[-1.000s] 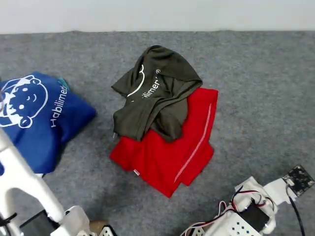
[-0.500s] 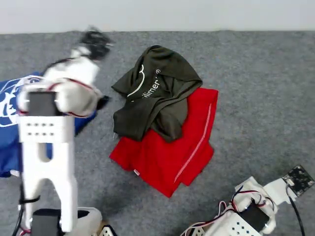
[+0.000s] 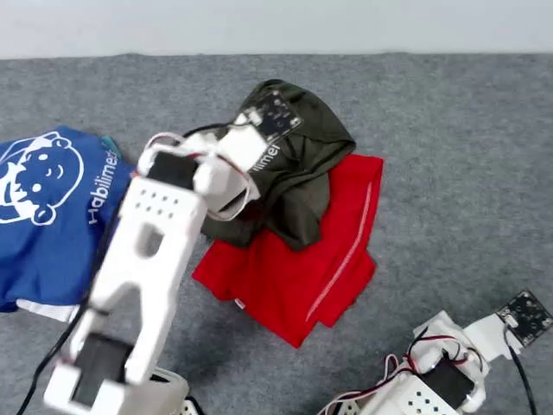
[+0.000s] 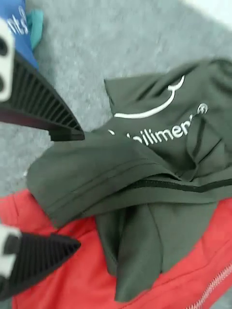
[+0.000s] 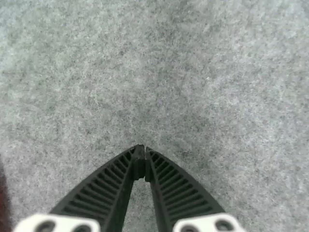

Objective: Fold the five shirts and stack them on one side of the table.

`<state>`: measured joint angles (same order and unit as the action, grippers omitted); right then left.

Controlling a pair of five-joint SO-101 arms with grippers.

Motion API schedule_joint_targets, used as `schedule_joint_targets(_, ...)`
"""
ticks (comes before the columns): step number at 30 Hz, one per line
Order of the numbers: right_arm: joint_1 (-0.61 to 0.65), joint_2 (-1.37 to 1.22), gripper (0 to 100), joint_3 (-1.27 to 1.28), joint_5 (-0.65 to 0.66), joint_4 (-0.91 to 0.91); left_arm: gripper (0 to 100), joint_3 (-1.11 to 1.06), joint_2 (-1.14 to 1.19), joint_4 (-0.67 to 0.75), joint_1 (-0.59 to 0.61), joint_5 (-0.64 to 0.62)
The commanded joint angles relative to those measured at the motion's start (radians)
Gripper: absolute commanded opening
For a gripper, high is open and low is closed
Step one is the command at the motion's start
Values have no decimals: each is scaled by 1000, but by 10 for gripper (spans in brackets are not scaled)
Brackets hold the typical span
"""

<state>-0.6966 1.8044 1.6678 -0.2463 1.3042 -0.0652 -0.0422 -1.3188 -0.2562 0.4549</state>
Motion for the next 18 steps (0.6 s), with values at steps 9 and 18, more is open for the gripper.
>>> schedule_joint_targets(9, -15, 7, 13, 15, -9, 4, 323, 424, 465, -71, -8, -31)
schedule_joint_targets(18, -15, 7, 13, 15, -9, 4, 9, 518, 540, -71, 3, -31)
